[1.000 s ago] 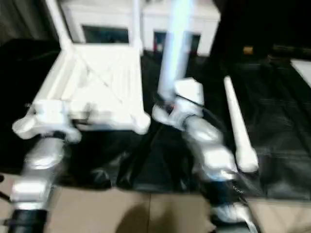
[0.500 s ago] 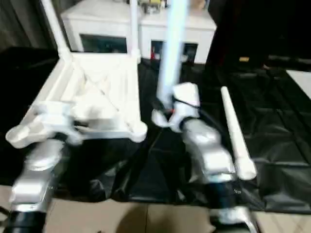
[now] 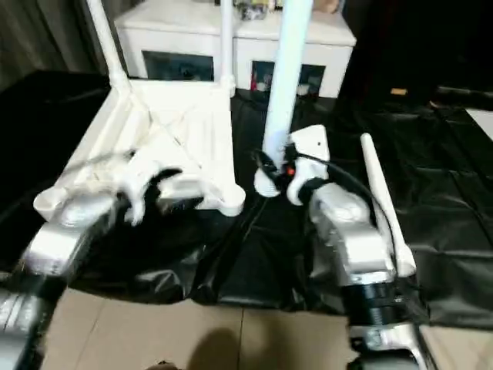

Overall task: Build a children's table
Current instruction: Insert table leg to table base

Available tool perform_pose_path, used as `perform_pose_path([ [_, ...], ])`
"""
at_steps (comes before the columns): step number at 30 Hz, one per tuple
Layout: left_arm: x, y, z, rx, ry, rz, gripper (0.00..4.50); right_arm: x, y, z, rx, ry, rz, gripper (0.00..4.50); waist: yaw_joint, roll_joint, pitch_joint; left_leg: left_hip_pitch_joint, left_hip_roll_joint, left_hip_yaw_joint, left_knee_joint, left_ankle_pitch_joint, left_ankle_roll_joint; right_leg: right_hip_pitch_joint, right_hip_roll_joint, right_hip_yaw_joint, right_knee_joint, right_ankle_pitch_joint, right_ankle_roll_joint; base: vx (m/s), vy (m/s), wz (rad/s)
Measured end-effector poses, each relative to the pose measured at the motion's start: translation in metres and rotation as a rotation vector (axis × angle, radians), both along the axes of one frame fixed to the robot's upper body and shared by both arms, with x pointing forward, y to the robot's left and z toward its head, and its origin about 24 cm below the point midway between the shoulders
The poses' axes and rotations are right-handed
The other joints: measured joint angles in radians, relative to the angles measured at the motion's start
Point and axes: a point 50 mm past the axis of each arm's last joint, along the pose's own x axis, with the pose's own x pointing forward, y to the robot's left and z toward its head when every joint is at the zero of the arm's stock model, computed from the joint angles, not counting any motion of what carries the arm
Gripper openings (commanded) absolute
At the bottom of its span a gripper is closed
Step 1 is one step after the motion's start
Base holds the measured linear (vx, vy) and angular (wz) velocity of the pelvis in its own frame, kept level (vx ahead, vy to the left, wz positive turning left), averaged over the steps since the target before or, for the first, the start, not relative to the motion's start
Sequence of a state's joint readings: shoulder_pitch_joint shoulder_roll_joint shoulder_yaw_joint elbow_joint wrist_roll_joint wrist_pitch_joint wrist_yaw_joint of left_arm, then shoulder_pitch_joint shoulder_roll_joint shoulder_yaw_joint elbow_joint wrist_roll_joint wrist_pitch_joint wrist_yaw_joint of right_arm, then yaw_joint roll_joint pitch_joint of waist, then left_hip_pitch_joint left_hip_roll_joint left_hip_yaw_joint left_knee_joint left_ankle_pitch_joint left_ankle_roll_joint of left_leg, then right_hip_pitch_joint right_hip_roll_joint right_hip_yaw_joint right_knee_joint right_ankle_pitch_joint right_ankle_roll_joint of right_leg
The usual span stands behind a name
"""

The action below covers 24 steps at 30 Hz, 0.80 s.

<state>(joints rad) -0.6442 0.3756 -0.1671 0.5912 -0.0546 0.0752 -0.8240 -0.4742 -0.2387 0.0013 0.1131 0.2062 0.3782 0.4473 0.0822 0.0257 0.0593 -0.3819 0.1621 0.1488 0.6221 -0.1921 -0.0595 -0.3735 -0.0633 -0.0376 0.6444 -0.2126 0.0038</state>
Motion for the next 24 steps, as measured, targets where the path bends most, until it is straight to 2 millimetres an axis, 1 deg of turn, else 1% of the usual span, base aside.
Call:
perform_pose_path([
  [1, 0.003, -0.002, -0.002, 0.03, 0.017, -0.028, 4.13, 0.0, -0.002, 0.0, -0.007, 0.0, 0.007, 1.84, 0.0, 0.002, 0.001, 0.0, 0.0, 0.0, 0.0, 0.002, 0.0, -0.001, 0.0, -0.001, 0.001, 0.001, 0.0, 0.0, 0.0, 0.0],
  [2, 0.005, -0.003, -0.005, 0.066, 0.043, -0.053, 3.93, 0.0, -0.003, 0.001, -0.008, 0.0, 0.018, 1.84, -0.002, 0.003, 0.002, -0.001, 0.001, 0.001, -0.001, 0.002, 0.0, -0.002, 0.0, -0.001, 0.001, 0.001, 0.0, 0.0, 0.0, 0.0],
  [3, 0.007, -0.003, -0.008, 0.089, 0.065, -0.07, 3.93, -0.001, -0.003, 0.001, -0.01, 0.001, 0.029, 1.84, -0.004, 0.004, 0.002, -0.001, 0.002, 0.001, -0.002, 0.002, 0.001, -0.004, 0.0, -0.001, 0.001, 0.002, 0.0, 0.0, 0.0, 0.0],
  [4, 0.009, -0.002, -0.011, 0.112, 0.087, -0.084, 3.73, -0.001, -0.003, 0.001, -0.012, 0.002, 0.044, 1.84, -0.005, 0.005, 0.002, -0.002, 0.003, 0.002, -0.002, 0.002, 0.0, -0.005, 0.001, -0.001, 0.001, 0.002, 0.0, 0.0, 0.0, 0.0],
  [5, 0.009, -0.001, -0.013, 0.124, 0.106, -0.09, 3.71, -0.002, -0.002, 0.002, -0.013, 0.0, 0.057, 1.84, -0.007, 0.007, 0.001, -0.003, 0.005, 0.002, -0.002, 0.005, 0.002, -0.007, 0.002, -0.002, 0.002, 0.003, -0.001, 0.0, 0.0, 0.0],
  [9, 0.011, 0.004, -0.021, 0.158, 0.175, -0.11, 3.31, -0.005, -0.003, 0.005, -0.026, -0.011, 0.075, 1.84, -0.008, 0.015, 0.0, -0.005, 0.008, 0.005, -0.003, 0.01, 0.004, -0.009, 0.005, -0.003, 0.001, 0.001, -0.002, 0.0, 0.0, 0.0],
  [11, 0.012, 0.005, -0.022, 0.165, 0.181, -0.109, 3.24, -0.006, -0.003, 0.005, -0.027, -0.011, 0.078, 1.84, -0.007, 0.016, 0.0, -0.005, 0.009, 0.006, -0.003, 0.01, 0.004, -0.009, 0.005, -0.003, 0.0, 0.0, -0.003, 0.0, 0.0, 0.0],
  [12, 0.013, 0.006, -0.022, 0.175, 0.179, -0.103, 3.01, -0.007, -0.003, 0.005, -0.03, -0.013, 0.081, 1.84, -0.007, 0.017, 0.0, -0.006, 0.009, 0.006, -0.003, 0.01, 0.004, -0.009, 0.005, -0.003, -0.001, 0.0, -0.003, 0.0, 0.0, 0.0],
  [15, 0.018, 0.01, -0.02, 0.215, 0.165, -0.075, 2.82, -0.011, 0.0, 0.002, -0.039, -0.005, 0.104, 1.84, -0.007, 0.018, 0.0, -0.006, 0.009, 0.007, -0.003, 0.01, 0.005, -0.009, 0.004, -0.002, -0.003, 0.0, -0.003, 0.0, 0.0, 0.0],
  [18, 0.021, 0.011, -0.017, 0.226, 0.159, -0.066, 2.46, -0.012, 0.003, -0.001, -0.045, 0.013, 0.116, 1.84, -0.004, 0.019, 0.0, -0.005, 0.009, 0.008, -0.003, 0.01, 0.005, -0.009, 0.004, -0.001, -0.003, 0.0, -0.003, 0.0, 0.0, 0.0],
  [20, 0.021, 0.012, -0.019, 0.227, 0.161, -0.052, 2.41, -0.012, 0.003, -0.002, -0.046, 0.016, 0.116, 1.84, -0.004, 0.02, 0.0, -0.005, 0.009, 0.009, -0.003, 0.01, 0.005, -0.009, 0.004, -0.001, -0.003, 0.0, -0.003, 0.0, 0.0, 0.0],
  [23, 0.021, 0.011, -0.022, 0.23, 0.173, -0.042, 2.04, -0.014, 0.003, -0.002, -0.046, 0.016, 0.117, 1.84, -0.002, 0.02, 0.0, -0.005, 0.01, 0.009, -0.003, 0.01, 0.005, -0.009, 0.004, -0.002, -0.003, 0.0, -0.003, 0.0, 0.0, 0.0],
  [24, 0.021, 0.011, -0.024, 0.236, 0.177, -0.04, 2.02, -0.014, 0.004, -0.001, -0.047, 0.013, 0.119, 1.84, -0.002, 0.02, 0.0, -0.005, 0.01, 0.009, -0.003, 0.01, 0.005, -0.009, 0.004, -0.002, -0.003, 0.0, -0.003, 0.0, 0.0, 0.0],
])
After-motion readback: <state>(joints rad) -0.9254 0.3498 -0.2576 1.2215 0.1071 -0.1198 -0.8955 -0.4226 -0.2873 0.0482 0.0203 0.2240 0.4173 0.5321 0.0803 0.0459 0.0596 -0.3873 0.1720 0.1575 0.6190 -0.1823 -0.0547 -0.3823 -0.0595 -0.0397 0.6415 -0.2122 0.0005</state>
